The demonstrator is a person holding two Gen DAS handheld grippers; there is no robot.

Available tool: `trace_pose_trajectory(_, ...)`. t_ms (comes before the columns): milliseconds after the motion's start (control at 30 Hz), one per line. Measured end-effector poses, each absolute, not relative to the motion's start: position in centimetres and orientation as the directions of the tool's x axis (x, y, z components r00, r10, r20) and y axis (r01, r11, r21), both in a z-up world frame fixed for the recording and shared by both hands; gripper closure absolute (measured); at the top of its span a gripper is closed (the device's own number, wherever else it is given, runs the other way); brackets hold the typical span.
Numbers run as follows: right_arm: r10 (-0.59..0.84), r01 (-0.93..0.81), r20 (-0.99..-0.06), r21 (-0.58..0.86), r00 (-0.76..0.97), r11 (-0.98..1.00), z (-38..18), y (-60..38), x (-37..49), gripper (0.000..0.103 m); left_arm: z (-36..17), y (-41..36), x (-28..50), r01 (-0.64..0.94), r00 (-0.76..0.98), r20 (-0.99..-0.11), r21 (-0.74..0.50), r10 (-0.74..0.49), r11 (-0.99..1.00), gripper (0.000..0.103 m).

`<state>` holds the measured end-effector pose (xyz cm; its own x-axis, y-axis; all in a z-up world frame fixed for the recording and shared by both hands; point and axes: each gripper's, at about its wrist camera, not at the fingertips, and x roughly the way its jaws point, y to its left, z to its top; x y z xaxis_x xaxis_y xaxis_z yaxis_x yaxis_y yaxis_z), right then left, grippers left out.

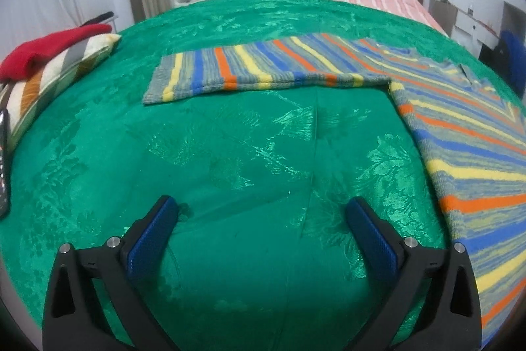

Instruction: Fold small clothes

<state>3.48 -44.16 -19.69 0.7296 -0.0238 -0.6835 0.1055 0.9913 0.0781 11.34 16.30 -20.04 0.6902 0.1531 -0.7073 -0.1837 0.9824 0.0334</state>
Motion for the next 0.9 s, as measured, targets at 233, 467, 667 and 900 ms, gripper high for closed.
trace_pose_trajectory(233, -0.028, 0.107, -0.684, 0.073, 0.729, 0.992, -19.63, -44.04, 3.39, 0.031, -20.1, 16.1, 11.25, -0.184, 0.689, -0.708, 0.035, 0.155, 0.982, 0.001)
trace_pose_trajectory(467, -0.03, 0.107, -0.685, 0.07, 0.728, 0.992, -19.69, -44.1, 3.51, 0.031, -20.1, 16.12, 11.26, -0.184, 0.689, -0.708, 0.035, 0.154, 0.982, 0.001)
trace_pose_trajectory(667, -0.031, 0.107, -0.685, 0.069, 0.728, 0.992, -19.7, -44.09, 3.52, 0.031, -20.1, 16.12, 11.26, -0.183, 0.689, -0.708, 0.034, 0.153, 0.982, 0.001)
trace_pose_trajectory(900, -0.029, 0.106, -0.685, 0.071, 0.728, 0.992, -19.69, -44.13, 3.52, 0.031, -20.1, 16.11, 11.25, -0.183, 0.689, -0.708, 0.034, 0.153, 0.982, 0.001)
